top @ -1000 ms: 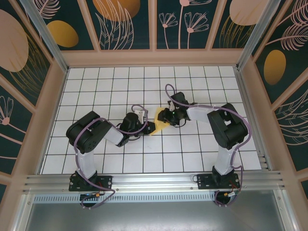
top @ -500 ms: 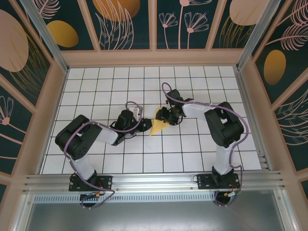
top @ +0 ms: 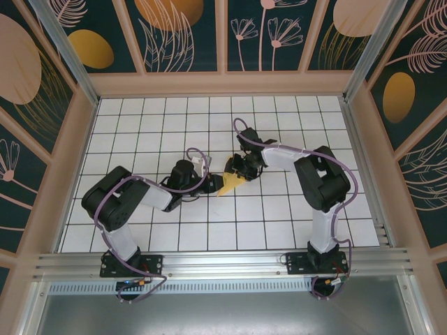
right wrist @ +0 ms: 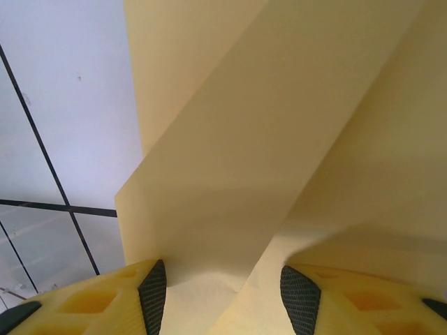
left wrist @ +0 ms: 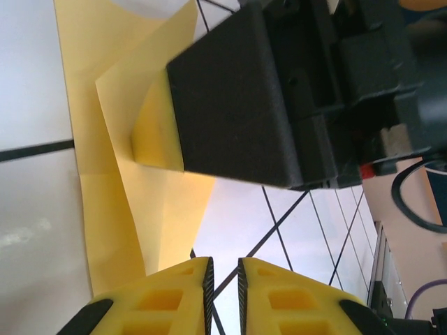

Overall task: Fold a paper plane with a square sheet of paper (pick it up from the middle)
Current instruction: Fourth fold the wing at the center of the table.

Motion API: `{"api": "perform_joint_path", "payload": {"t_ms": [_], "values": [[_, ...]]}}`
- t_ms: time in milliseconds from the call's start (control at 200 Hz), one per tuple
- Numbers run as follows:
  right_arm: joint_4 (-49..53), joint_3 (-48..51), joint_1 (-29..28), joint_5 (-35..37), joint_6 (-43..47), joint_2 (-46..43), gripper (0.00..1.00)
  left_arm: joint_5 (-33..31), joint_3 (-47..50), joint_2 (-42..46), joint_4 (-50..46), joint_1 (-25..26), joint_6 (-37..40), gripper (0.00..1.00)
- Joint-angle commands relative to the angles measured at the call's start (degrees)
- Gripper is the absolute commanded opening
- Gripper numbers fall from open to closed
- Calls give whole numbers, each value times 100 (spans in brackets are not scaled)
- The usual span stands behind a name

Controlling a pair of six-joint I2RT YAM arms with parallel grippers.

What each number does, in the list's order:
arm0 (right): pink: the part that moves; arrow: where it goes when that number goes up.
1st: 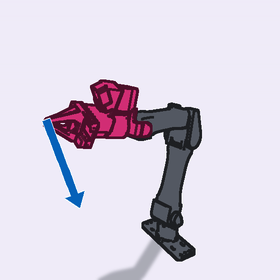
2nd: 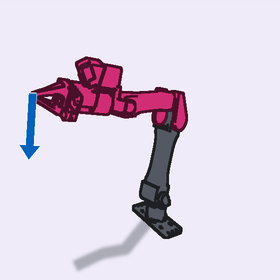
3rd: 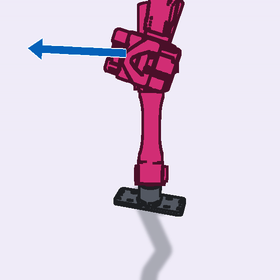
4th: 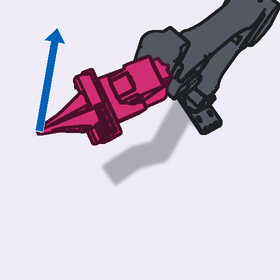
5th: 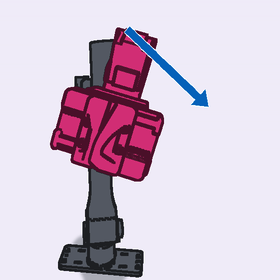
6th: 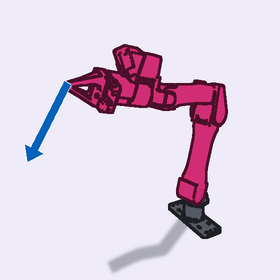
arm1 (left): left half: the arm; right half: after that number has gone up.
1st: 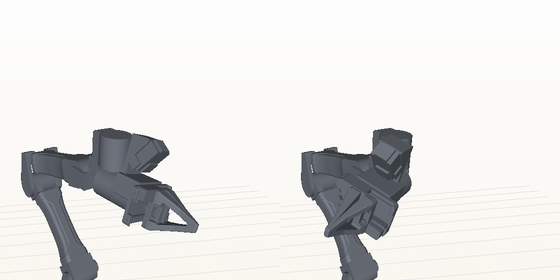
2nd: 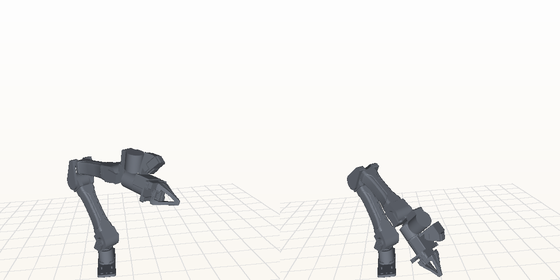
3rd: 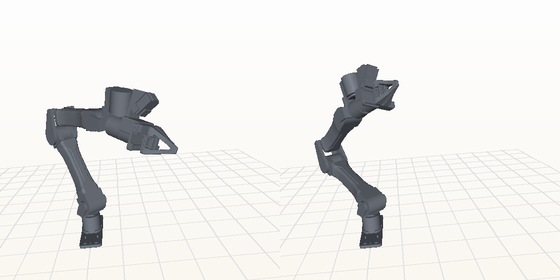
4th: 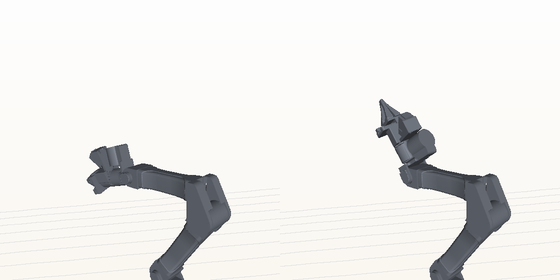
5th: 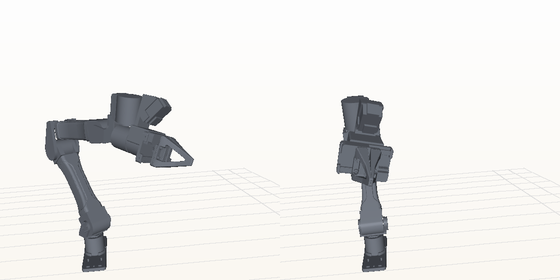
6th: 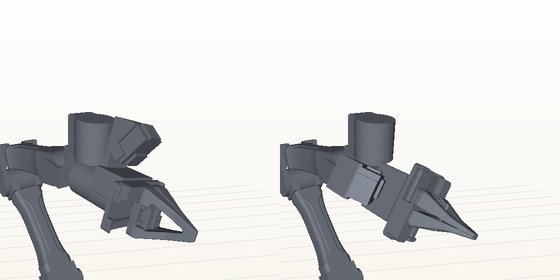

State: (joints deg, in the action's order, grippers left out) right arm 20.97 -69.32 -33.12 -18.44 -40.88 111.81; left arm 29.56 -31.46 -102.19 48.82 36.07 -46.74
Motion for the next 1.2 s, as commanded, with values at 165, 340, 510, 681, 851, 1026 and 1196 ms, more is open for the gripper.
{"api": "perform_joint_path", "payload": {"t_ms": [165,340,510,681,851,1026,1196], "values": [[433,325,-14,833,-85,801,55,13,-366,-269,-436,119,134,19],[443,327,-11,820,-86,818,55,-27,-483,-448,-639,129,79,20],[452,323,-12,824,-77,838,55,-289,-501,-417,-879,128,75,19],[451,323,-11,813,-63,834,56,-516,-467,-367,-1003,135,60,18],[445,322,-15,798,-44,827,56,-605,-458,-363,-1050,128,51,18],[447,315,-16,780,-34,812,56,-670,-458,-413,-1126,131,37,16],[452,174,8,654,73,615,54,-826,-451,-424,-1385,128,34,13]]}}
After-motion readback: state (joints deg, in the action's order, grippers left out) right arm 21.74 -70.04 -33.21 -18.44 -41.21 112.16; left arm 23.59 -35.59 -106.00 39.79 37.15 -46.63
